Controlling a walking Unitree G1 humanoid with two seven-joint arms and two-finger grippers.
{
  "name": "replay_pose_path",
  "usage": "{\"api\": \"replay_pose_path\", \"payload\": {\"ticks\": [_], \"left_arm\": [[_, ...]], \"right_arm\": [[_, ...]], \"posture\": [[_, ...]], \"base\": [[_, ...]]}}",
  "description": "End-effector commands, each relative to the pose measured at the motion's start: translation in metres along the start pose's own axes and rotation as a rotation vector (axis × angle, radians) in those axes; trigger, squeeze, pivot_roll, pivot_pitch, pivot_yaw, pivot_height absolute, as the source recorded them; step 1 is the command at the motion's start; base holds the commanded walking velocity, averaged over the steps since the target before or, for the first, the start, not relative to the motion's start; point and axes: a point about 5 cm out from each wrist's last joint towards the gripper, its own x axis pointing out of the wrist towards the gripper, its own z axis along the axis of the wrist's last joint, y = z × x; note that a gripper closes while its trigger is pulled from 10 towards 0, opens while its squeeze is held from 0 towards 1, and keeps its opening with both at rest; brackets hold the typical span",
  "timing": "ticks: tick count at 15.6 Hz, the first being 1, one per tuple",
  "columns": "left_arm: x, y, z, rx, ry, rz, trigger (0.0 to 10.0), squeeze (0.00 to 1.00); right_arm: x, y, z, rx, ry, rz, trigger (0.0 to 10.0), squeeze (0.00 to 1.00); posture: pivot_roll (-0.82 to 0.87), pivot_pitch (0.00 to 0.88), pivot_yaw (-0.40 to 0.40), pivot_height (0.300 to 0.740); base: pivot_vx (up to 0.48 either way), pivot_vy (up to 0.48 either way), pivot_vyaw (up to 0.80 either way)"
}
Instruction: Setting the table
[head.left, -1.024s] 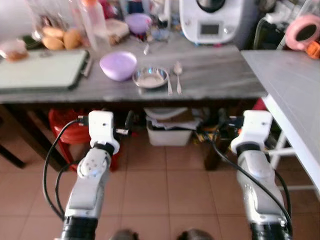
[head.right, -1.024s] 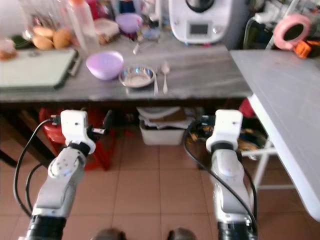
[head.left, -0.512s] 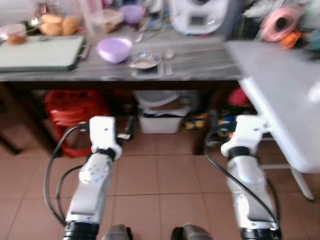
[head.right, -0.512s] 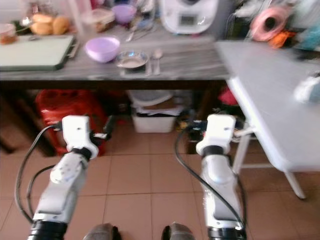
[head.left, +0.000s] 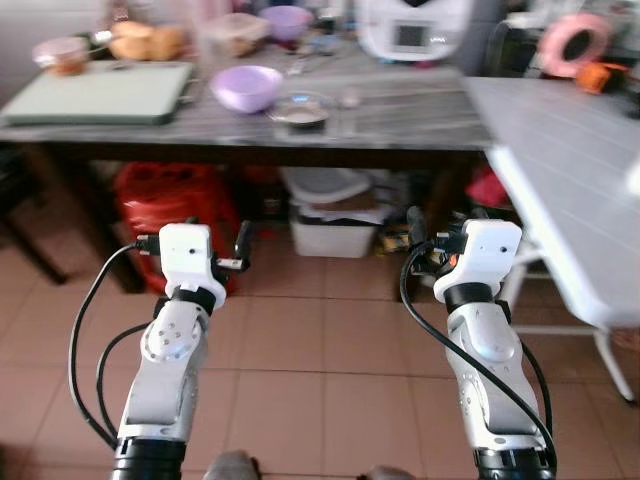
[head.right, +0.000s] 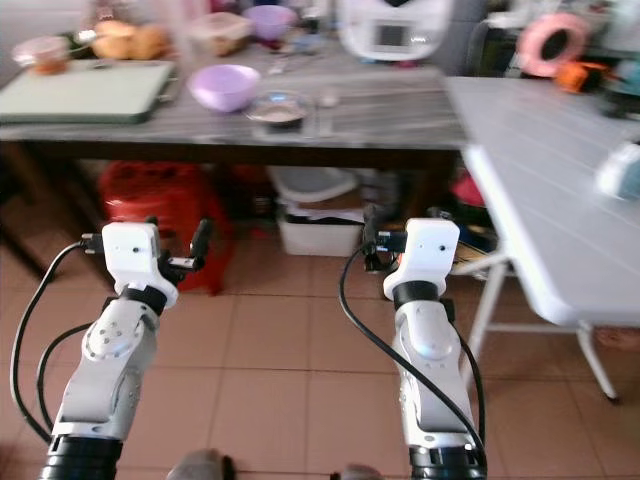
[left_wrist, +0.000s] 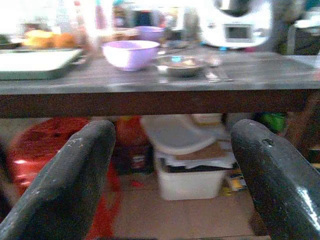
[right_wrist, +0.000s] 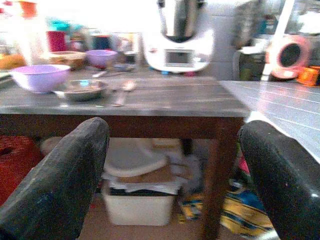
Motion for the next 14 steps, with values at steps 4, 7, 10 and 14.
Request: {"api": "replay_pose_path", "payload": {"ticks": [4, 7, 10, 14], "left_arm": [[0.0027, -0.0062, 0.0019, -0.006, -0.003, -0.031, 10.0, 0.0], [0.0023, -0.0064, 0.0015, -0.004, 0.0, -0.031, 10.0, 0.0], [0.0025, -0.0065, 0.0018, -0.002, -0.001, -0.038, 10.0, 0.0], [0.0022, -0.0072, 0.0016, 0.0, 0.002, -0.048, 10.0, 0.0]], "right_arm": [[0.0014, -0.0051, -0.0006, 0.008, -0.003, -0.011, 10.0, 0.0], [0.0003, -0.005, -0.0016, 0.008, 0.0, -0.008, 10.0, 0.0], [0.0009, -0.0043, -0.0021, 0.011, 0.001, -0.007, 10.0, 0.0], [0.0036, -0.0071, -0.0002, 0.003, -0.005, -0.005, 10.0, 0.0]], "posture": [[-0.03, 0.0, 0.012, 0.74], [-0.03, 0.0, 0.013, 0.74], [-0.03, 0.0, 0.014, 0.74], [-0.04, 0.0, 0.018, 0.74]], "base": [[0.0, -0.453, 0.0], [0.0, -0.447, 0.0], [0.0, -0.431, 0.0], [0.256, -0.402, 0.0]]}}
